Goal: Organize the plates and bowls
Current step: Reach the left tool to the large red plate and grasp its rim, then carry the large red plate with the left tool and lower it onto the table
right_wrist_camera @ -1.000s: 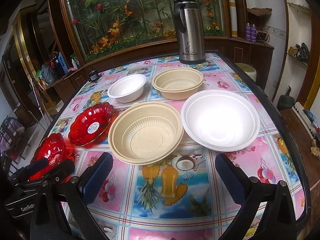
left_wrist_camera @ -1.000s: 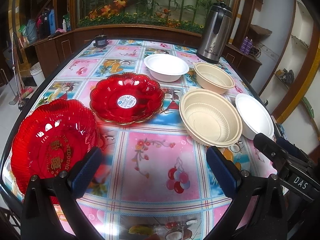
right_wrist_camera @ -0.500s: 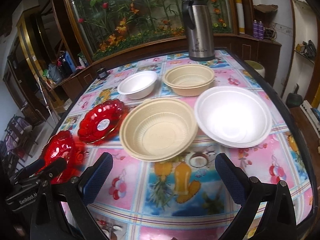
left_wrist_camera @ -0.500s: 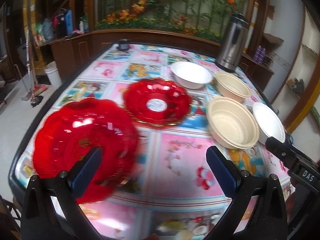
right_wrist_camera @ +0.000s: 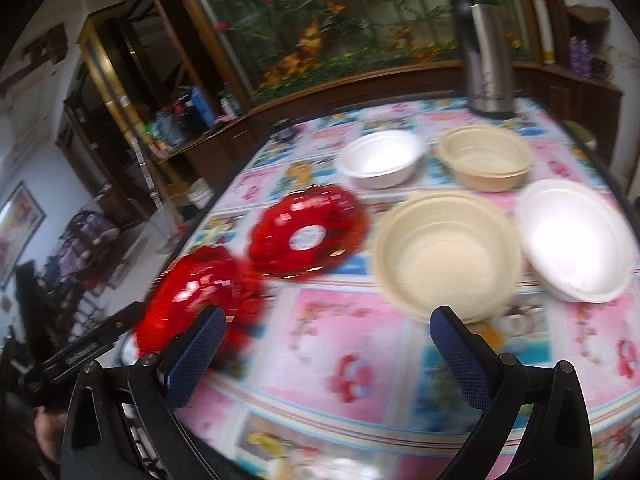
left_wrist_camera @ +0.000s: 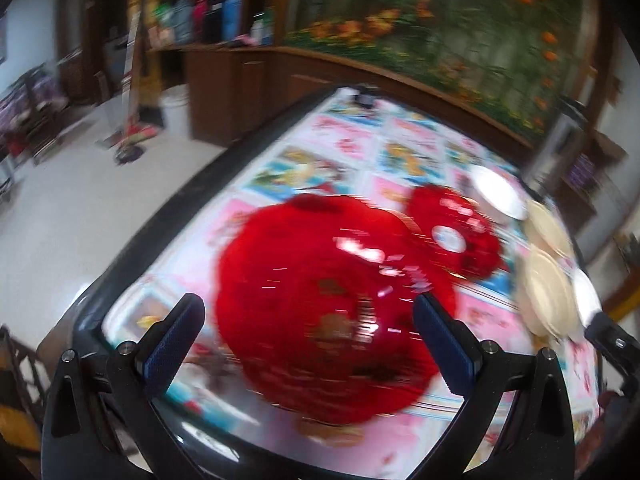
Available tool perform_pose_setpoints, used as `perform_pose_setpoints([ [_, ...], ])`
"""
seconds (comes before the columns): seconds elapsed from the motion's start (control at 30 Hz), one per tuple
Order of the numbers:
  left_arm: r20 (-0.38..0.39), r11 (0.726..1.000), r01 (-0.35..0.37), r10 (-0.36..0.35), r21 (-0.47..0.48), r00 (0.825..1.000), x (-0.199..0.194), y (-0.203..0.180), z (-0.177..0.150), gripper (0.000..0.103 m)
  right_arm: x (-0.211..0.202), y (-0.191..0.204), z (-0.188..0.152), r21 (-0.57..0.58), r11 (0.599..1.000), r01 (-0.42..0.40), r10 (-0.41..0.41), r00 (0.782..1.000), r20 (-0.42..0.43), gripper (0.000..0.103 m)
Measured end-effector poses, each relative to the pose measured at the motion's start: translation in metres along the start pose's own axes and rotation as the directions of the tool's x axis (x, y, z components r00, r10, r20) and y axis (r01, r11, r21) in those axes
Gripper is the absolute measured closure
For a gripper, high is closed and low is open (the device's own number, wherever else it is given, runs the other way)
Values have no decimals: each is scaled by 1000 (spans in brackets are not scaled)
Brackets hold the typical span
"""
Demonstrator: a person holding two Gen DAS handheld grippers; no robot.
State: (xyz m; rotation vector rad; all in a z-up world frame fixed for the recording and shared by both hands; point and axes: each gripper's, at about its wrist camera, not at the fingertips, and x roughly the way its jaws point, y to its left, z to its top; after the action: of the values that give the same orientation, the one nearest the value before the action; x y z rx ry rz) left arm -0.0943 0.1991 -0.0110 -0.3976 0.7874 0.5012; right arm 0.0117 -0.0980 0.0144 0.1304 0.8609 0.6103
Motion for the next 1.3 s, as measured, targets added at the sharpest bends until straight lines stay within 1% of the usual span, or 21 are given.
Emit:
perform_pose_setpoints([
  [0.07, -40, 999, -25, 24, -36, 999, 12, 14, 3, 0, 9, 7, 2, 25, 998, -53, 53, 998, -22, 0],
  [0.17, -61, 997, -27, 23, -69, 998, 22, 20, 5, 0, 29, 19, 5, 69, 991, -111, 117, 990, -79, 0],
  [0.27, -93, 997, -24, 17, -72, 996, 32, 23, 7, 0, 54, 31, 6, 96, 986, -137, 149, 978, -143, 0],
  [0.37, -107, 998, -15, 8, -67, 994, 39, 24, 9, 0, 79, 42, 4, 124, 978, -170, 194, 956, -220, 2],
  [0.47, -113, 998, -22, 15, -58, 993, 47, 22, 10, 1, 99, 50, 3, 144, 975, -167, 200, 944, -261, 6],
  [0.53, -123, 998, -23, 15, -56, 992, 49, 23, 10, 11, 112, 54, 2, 159, 972, -172, 213, 933, -290, 14],
  [0.57, -128, 998, -21, 14, -53, 992, 51, 23, 10, 12, 121, 57, 1, 167, 971, -172, 217, 926, -308, 16],
  [0.6, -134, 999, -26, 19, -47, 991, 53, 23, 10, 17, 127, 58, 0, 174, 971, -166, 215, 922, -322, 21],
  [0.63, -141, 999, -31, 25, -42, 990, 56, 24, 10, 26, 132, 59, -1, 179, 971, -159, 212, 918, -334, 27],
  [0.67, -155, 999, -31, 24, -41, 988, 60, 24, 9, 31, 137, 59, -2, 185, 970, -155, 212, 914, -345, 29],
  [0.7, -174, 999, -30, 23, -41, 984, 64, 25, 8, 43, 143, 60, -3, 186, 972, -147, 206, 911, -357, 33],
  [0.73, -192, 998, -42, 34, -38, 981, 68, 26, 6, 48, 146, 61, -3, 183, 974, -136, 196, 911, -364, 39],
  [0.77, -194, 998, -50, 41, -38, 980, 70, 26, 5, 50, 150, 63, -4, 176, 977, -120, 179, 911, -372, 42],
  [0.83, -203, 997, -66, 58, -36, 977, 73, 28, 3, 63, 156, 65, -6, 160, 981, -107, 163, 907, -387, 57],
  [0.87, -211, 997, -73, 64, -36, 975, 75, 30, 2, 68, 159, 67, -9, 142, 985, -95, 145, 904, -401, 62],
  [0.9, -215, 996, -77, 67, -37, 974, 76, 30, 1, 77, 162, 68, -11, 128, 988, -85, 131, 902, -412, 75],
  [0.93, -219, 996, -79, 69, -37, 973, 78, 30, 0, 81, 163, 68, -12, 121, 990, -77, 121, 900, -419, 89],
  [1.0, -218, 996, -69, 56, -48, 974, 78, 33, -2, 82, 166, 67, -15, 117, 992, -53, 99, 897, -431, 95],
  [1.13, -206, 996, -64, 51, -59, 977, 70, 33, -1, 85, 162, 65, -18, 130, 990, -54, 103, 905, -413, 95],
  [1.23, -169, 996, -69, 59, -59, 984, 57, 33, 4, 85, 156, 68, -15, 110, 992, -57, 97, 913, -397, 95],
  [1.3, -138, 996, -70, 61, -61, 989, 47, 33, 9, 85, 147, 73, -11, 101, 992, -74, 106, 921, -376, 95],
])
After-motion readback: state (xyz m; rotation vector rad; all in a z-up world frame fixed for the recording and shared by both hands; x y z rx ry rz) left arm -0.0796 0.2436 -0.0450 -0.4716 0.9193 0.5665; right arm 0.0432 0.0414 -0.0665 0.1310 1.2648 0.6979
